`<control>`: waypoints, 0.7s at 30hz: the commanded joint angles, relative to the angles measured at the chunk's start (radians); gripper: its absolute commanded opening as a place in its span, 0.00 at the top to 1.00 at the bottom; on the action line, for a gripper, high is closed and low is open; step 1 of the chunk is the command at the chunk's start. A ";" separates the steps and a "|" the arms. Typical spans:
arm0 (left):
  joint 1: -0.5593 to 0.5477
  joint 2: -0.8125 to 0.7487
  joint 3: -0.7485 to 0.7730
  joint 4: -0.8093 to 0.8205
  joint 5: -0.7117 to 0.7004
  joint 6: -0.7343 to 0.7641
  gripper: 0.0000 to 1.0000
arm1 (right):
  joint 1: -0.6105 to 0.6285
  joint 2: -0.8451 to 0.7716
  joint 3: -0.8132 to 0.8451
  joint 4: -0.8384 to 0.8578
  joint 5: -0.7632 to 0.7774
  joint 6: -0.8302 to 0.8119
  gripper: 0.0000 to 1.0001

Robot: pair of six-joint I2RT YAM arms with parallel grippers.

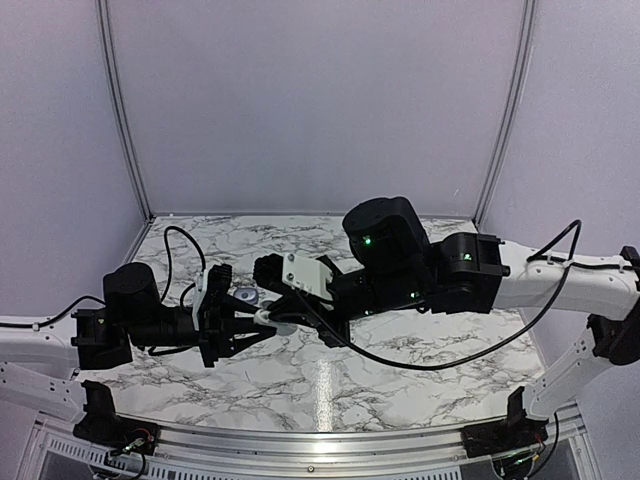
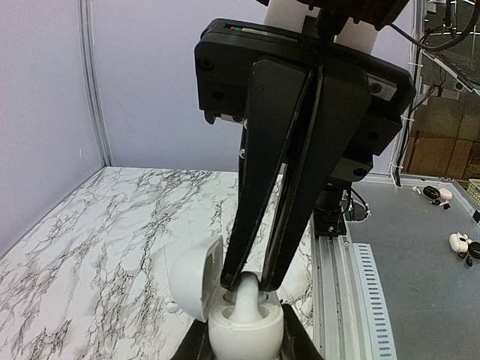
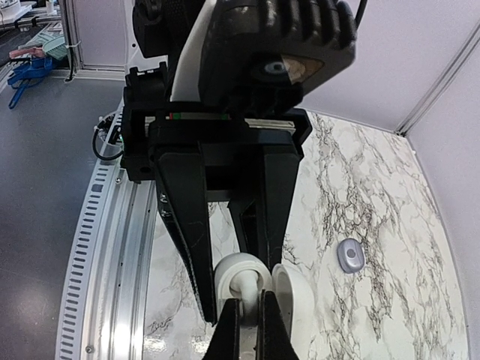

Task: Insert the wireless bluetooth earbuds into the charging case
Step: Insert the left earbud into the left side groove of the charging case.

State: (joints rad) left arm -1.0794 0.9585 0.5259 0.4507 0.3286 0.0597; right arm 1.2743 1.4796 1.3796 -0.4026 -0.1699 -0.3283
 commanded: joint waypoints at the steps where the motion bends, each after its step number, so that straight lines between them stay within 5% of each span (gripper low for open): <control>1: 0.004 -0.038 0.002 0.050 -0.019 0.002 1.00 | 0.007 0.013 -0.001 -0.006 0.004 0.035 1.00; 21: 0.005 -0.070 -0.013 0.086 -0.069 0.000 1.00 | -0.006 -0.029 -0.157 0.214 -0.051 0.178 1.00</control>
State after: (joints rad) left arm -1.0794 0.9241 0.5014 0.4435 0.2859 0.0597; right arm 1.2694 1.4376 1.2179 -0.1623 -0.1734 -0.1749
